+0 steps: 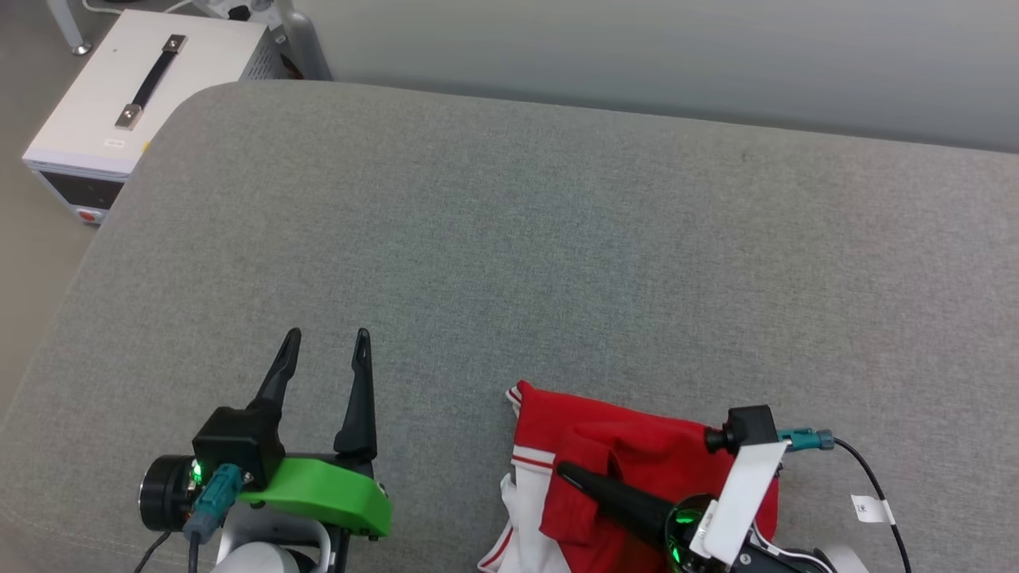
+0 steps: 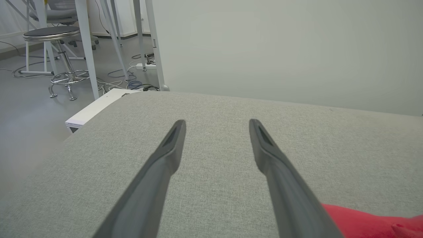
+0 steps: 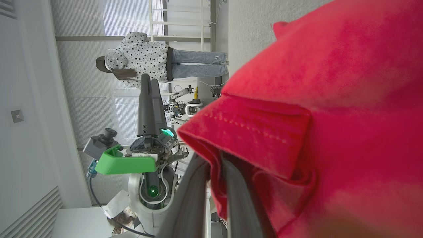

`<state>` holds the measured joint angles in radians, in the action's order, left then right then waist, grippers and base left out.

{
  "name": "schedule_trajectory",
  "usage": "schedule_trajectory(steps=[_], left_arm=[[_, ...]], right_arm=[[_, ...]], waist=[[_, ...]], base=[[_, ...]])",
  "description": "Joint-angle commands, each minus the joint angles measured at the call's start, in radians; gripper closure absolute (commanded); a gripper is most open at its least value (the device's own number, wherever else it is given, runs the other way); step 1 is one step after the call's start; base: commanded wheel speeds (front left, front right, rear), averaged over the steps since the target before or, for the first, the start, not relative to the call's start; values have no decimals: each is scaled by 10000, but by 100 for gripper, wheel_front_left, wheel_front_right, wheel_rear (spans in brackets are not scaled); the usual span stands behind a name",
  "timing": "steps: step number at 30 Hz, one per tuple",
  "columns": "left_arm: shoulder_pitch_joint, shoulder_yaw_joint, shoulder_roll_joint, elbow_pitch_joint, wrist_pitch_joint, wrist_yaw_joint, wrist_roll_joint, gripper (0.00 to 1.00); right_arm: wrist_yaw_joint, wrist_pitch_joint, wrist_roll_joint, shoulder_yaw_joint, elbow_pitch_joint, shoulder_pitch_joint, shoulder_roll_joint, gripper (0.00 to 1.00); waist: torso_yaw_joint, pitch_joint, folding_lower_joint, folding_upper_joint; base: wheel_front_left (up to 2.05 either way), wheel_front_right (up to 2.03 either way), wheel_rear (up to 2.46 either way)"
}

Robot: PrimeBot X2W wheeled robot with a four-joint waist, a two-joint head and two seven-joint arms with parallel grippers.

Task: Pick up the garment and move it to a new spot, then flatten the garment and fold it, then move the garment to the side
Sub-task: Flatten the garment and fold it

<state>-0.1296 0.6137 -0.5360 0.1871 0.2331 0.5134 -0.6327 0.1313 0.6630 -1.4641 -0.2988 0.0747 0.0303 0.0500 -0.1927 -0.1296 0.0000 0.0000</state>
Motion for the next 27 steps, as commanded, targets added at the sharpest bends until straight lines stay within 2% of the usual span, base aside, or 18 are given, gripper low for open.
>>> schedule_trajectory(steps=[1, 10, 12, 13, 22, 27], left_arm=[[-225, -26, 89, -65, 83, -74, 141, 0], [-475, -67, 410, -381, 197, -310, 257, 0], [-485, -89, 454, -451, 212, -354, 262, 0], [-479, -99, 475, -490, 218, -370, 266, 0], [-248, -132, 466, -686, 242, -442, 252, 0], [-2, -99, 352, -683, 170, -387, 198, 0]], right_arm=[[-6, -100, 77, -151, 61, 259, 4, 100], [-6, -611, 804, -830, 768, 634, 335, 100], [-6, -712, 803, -949, 846, 654, 375, 22], [-6, -748, 814, -1029, 898, 661, 409, 0], [-6, -1340, 1197, -1789, 498, 525, 804, 0], [-6, -2062, 2378, -2430, 33, 399, 1355, 0]], waist=[[-96, -395, 0, 0], [-135, -775, 0, 0], [-127, -765, 0, 0], [-116, -729, 0, 0], [-3, 3, 0, 0], [127, 520, 0, 0]], base=[[0, 0, 0], [0, 0, 0], [0, 0, 0], [0, 0, 0], [0, 0, 0], [0, 0, 0]])
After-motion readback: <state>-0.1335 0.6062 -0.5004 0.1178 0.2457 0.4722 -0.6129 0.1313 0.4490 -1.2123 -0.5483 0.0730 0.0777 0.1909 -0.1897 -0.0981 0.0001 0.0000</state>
